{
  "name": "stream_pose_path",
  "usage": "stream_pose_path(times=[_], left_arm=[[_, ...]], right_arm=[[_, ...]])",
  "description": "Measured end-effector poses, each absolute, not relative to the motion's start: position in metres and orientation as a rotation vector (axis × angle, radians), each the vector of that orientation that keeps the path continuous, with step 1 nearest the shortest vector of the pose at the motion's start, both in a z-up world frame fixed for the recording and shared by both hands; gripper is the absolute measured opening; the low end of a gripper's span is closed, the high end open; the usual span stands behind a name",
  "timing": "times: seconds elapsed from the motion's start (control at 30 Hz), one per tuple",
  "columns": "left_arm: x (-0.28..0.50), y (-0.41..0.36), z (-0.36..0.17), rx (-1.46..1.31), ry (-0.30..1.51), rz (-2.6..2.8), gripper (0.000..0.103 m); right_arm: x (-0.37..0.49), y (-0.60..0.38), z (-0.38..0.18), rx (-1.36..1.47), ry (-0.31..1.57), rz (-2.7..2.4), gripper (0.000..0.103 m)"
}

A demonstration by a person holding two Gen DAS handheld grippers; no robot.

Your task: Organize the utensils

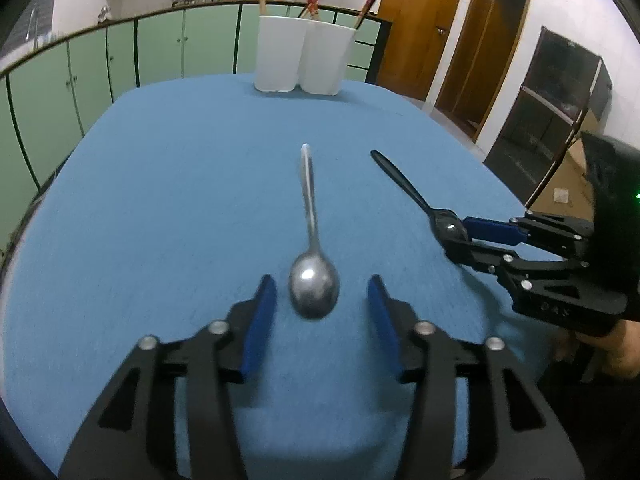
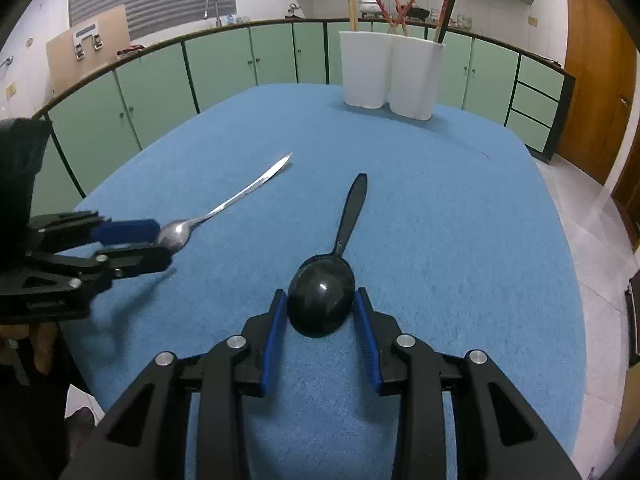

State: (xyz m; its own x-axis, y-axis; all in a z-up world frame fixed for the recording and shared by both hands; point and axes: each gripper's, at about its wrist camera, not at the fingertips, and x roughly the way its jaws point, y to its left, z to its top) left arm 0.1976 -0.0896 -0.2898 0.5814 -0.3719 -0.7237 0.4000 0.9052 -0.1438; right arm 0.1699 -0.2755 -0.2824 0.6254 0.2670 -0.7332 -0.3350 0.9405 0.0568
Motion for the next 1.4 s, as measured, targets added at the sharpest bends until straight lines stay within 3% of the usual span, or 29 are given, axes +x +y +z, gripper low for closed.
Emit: stream_pose_path(times=[0.03,0.1,0.13,0.17,0.43,0.5,0.7,0.9,1.0,1.03,1.07,1.13,1.33,1.4], left_arm=[[0.199,-0.091,-0.29,0.048,0.829,-0.439,0.047],[0.2,-0.092,-0.292,0.064,0.817,-0.41,0.037],[0.201,-0.091,-0.292,0.065,0.814,-0.404,0.026],[0.202,-0.088,-0.292,0.057,0.811,-0.402,0.024],[0.195,-0.082,-0.242,0.019,0.704,-0.424,0.021],[0.198,-0.081,-0.221,0.029,0.669,-0.438,0.004],[0.211,-0.08,-0.181,0.053,0.581,-0.461,0.004],[0.212,-0.073,-0.192,0.035,0.615,-0.458,0.004],[0.199,-0.076,-0.217,0.039,0.699,-0.465,0.007],[0.192,-0.079,-0.232,0.029,0.739,-0.468,0.021],[0.187,-0.084,-0.245,0.026,0.774,-0.463,0.046],[0.182,-0.091,-0.264,0.013,0.807,-0.463,0.061],[0.193,-0.115,-0.292,0.024,0.843,-0.41,0.065],[0.196,-0.123,-0.294,0.062,0.831,-0.403,0.058]], right_arm=[[0.17,-0.276,-0.283,-0.083,0.824,0.346,0.034],[0.172,-0.277,-0.284,-0.074,0.821,0.347,0.034],[0.174,-0.278,-0.285,-0.07,0.818,0.348,0.034],[0.173,-0.279,-0.285,-0.065,0.81,0.349,0.034],[0.161,-0.289,-0.25,-0.001,0.746,0.378,0.034],[0.164,-0.292,-0.236,0.027,0.737,0.393,0.034],[0.178,-0.301,-0.194,0.044,0.693,0.414,0.034],[0.192,-0.298,-0.192,0.025,0.684,0.419,0.033],[0.191,-0.3,-0.193,0.04,0.681,0.42,0.033],[0.189,-0.301,-0.194,0.046,0.678,0.419,0.033],[0.188,-0.302,-0.196,0.052,0.678,0.418,0.033],[0.187,-0.305,-0.199,0.064,0.68,0.415,0.033],[0.185,-0.315,-0.204,0.099,0.674,0.417,0.033],[0.186,-0.317,-0.209,0.108,0.682,0.423,0.033]])
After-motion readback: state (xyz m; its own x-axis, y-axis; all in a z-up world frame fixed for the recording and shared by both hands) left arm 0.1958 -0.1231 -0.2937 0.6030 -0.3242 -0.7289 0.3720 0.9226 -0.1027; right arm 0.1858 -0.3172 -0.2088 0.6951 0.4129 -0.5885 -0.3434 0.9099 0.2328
